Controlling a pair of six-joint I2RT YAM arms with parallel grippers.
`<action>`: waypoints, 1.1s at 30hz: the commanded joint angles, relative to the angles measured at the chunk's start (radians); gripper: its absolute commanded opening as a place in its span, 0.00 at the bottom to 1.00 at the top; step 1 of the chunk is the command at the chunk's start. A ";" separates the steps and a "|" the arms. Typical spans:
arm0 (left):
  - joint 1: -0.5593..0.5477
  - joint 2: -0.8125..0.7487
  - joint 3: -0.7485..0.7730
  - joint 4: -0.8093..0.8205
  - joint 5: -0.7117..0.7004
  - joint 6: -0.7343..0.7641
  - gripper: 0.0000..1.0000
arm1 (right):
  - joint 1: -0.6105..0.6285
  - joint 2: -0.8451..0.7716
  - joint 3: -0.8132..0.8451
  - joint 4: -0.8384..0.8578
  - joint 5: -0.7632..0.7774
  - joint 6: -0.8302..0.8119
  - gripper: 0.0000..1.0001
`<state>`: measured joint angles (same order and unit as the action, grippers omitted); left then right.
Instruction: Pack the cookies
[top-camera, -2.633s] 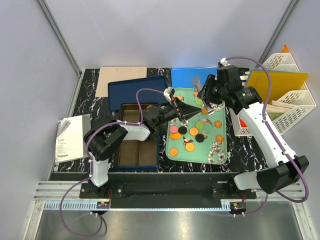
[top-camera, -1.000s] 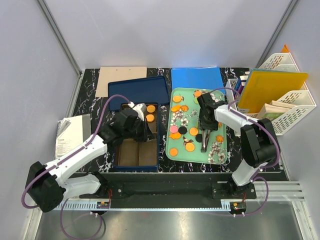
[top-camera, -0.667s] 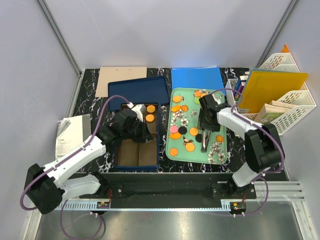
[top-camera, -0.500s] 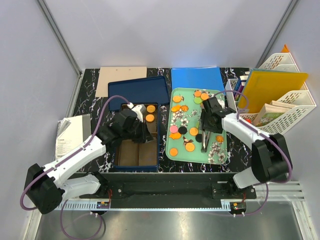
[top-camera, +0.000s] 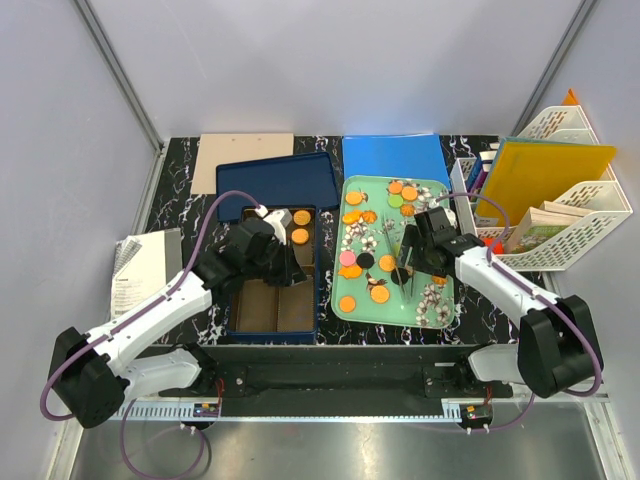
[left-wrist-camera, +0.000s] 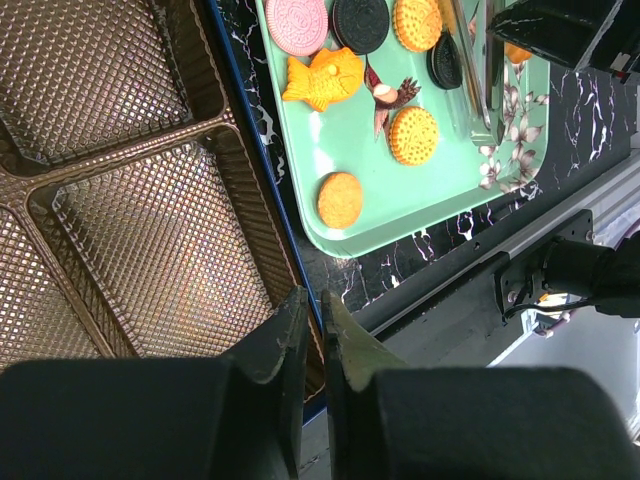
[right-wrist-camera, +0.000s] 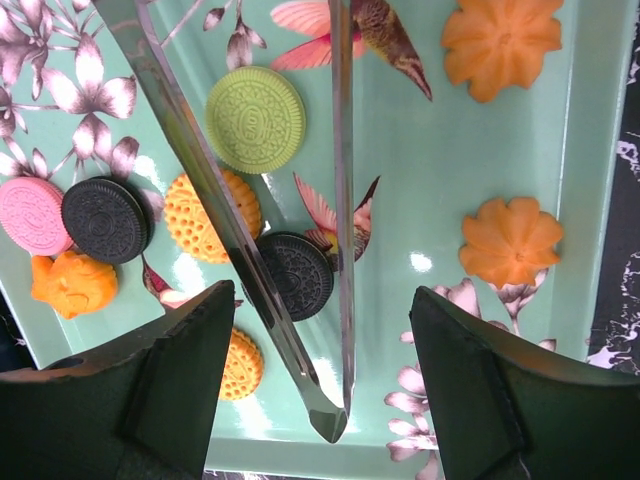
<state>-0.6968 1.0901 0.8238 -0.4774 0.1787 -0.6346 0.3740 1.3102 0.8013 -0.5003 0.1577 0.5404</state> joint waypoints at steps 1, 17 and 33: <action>0.002 -0.006 -0.003 0.022 0.007 0.018 0.14 | 0.006 0.011 -0.001 0.071 -0.038 0.010 0.79; 0.000 -0.042 -0.031 0.000 -0.012 0.029 0.15 | 0.009 0.207 0.104 0.111 -0.018 -0.095 0.86; 0.000 -0.033 -0.037 -0.004 -0.027 0.035 0.16 | 0.008 0.248 0.114 0.108 0.040 -0.105 0.46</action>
<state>-0.6968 1.0721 0.7910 -0.4889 0.1741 -0.6197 0.3817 1.5654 0.8932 -0.3908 0.1368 0.4496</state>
